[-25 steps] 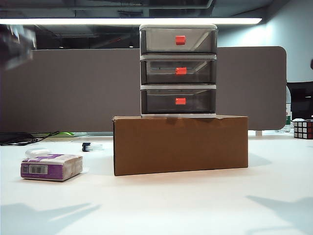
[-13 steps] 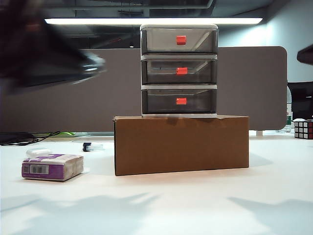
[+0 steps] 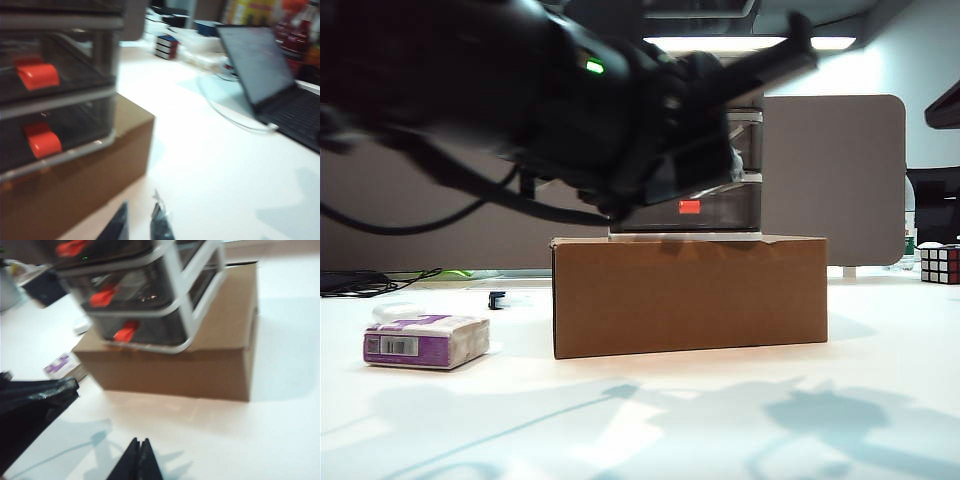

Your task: Open the third layer of the drawer on the table, pick up a pack of napkins on the table and put it in, and finally close the drawer.

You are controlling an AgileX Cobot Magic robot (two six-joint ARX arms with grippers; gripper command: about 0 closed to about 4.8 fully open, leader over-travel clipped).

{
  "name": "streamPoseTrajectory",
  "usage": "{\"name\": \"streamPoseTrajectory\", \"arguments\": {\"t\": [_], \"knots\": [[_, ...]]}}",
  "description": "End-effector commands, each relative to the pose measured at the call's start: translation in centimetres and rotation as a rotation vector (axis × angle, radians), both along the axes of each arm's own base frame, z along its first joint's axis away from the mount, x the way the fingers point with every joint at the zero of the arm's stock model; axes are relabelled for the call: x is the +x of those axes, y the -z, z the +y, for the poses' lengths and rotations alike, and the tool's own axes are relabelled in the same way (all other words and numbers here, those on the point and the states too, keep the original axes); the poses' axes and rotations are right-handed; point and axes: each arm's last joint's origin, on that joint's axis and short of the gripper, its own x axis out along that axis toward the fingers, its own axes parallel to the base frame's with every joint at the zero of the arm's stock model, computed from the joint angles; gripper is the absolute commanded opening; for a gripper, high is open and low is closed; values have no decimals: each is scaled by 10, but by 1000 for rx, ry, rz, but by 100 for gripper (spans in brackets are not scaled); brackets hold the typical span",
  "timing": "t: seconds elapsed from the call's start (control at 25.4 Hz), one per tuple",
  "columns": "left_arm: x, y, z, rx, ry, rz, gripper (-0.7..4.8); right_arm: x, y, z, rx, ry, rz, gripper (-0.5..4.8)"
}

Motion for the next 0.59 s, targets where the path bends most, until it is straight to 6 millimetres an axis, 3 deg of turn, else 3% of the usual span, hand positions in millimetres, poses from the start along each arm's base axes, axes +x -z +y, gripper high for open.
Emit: {"name": "streamPoseTrajectory", "arguments": {"t": [0.04,0.24,0.35,0.59], "knots": [[7,1,-7,4,-132,-14,54,14,-17,6,-4,-44,-38,-6],[14,3,-16,32,-300,-19,54,38,-29,16,-3,-122,-20,-6],[20,4,-32,35,-351,-21,52,51,-30,22,-18,-165,25,-6],[13,4,-41,52,-305,-19,53,61,-36,27,-40,-246,18,-6]]}}
